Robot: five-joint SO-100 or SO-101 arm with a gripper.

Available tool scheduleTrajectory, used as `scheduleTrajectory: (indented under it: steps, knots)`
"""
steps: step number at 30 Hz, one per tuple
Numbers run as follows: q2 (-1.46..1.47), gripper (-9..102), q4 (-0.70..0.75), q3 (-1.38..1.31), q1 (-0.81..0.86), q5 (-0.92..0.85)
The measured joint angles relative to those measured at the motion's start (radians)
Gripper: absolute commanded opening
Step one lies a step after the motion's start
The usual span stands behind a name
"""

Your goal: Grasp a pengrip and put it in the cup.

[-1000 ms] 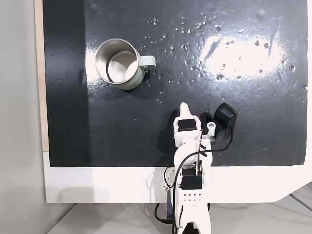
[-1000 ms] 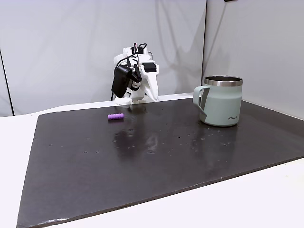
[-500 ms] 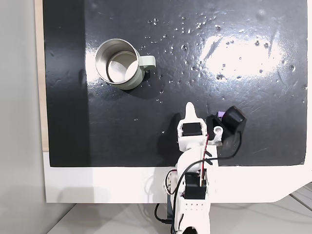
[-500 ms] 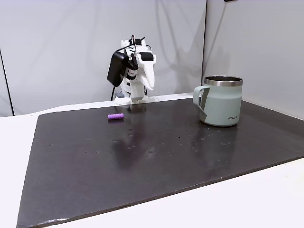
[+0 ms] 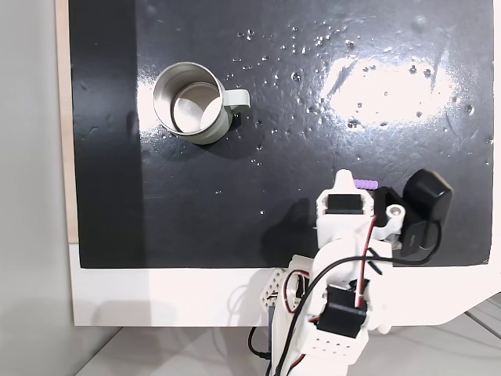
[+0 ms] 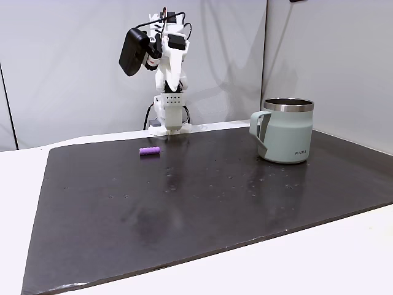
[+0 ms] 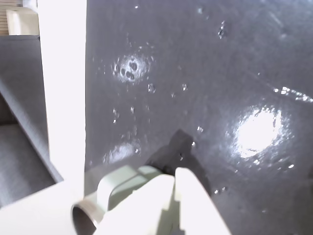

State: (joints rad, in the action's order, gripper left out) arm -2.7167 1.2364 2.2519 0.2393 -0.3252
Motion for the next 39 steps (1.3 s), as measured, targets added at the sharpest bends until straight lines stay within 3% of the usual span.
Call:
scheduleTrajectory:
  steps: [6, 16, 27, 39]
  knots:
    - [0.176, 15, 0.071, -0.114, 0.06, -0.055]
    - [0.551, 15, 0.235, -0.272, 0.178, -0.17]
    - [0.776, 21, 0.193, -0.278, 0.296, -0.313]
    - [1.029, 21, 0.15, -0.371, 0.331, -0.334]
